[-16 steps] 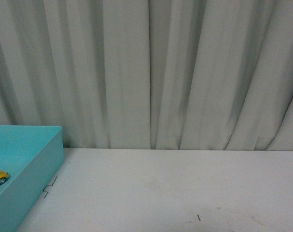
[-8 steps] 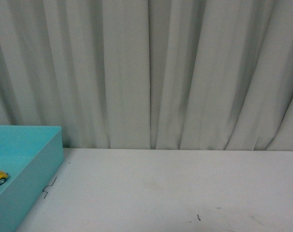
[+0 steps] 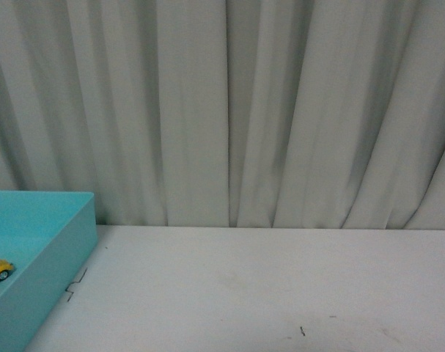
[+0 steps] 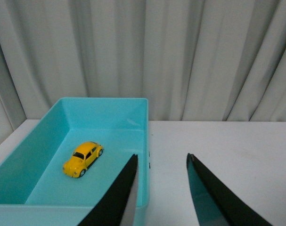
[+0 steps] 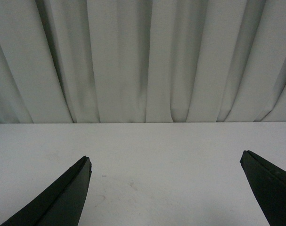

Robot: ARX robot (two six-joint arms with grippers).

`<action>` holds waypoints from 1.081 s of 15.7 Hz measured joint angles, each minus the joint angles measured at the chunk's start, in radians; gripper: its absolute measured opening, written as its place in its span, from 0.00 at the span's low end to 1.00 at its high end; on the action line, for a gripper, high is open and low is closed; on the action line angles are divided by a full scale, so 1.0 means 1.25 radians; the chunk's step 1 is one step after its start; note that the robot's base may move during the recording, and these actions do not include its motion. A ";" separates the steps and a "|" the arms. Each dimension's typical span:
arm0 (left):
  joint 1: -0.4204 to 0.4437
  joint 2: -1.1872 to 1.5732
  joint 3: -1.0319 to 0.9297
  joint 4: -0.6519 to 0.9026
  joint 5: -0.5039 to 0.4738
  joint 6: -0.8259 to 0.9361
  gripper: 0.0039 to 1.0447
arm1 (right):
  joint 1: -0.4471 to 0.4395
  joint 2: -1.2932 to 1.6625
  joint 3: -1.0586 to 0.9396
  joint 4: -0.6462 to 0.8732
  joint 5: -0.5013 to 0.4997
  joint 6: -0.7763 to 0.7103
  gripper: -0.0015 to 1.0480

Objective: Wind up and store yellow beetle toy

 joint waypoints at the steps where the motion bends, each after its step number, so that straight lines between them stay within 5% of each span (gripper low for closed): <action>1: 0.000 0.000 0.000 0.000 0.000 0.000 0.45 | 0.000 0.000 0.000 0.000 0.000 0.000 0.94; 5: 0.000 0.000 0.000 0.000 0.000 0.000 0.95 | 0.000 0.000 0.000 0.000 0.000 0.000 0.94; 17: 0.000 0.000 0.000 0.000 0.000 0.000 0.94 | 0.000 0.000 0.000 0.000 0.000 0.000 0.94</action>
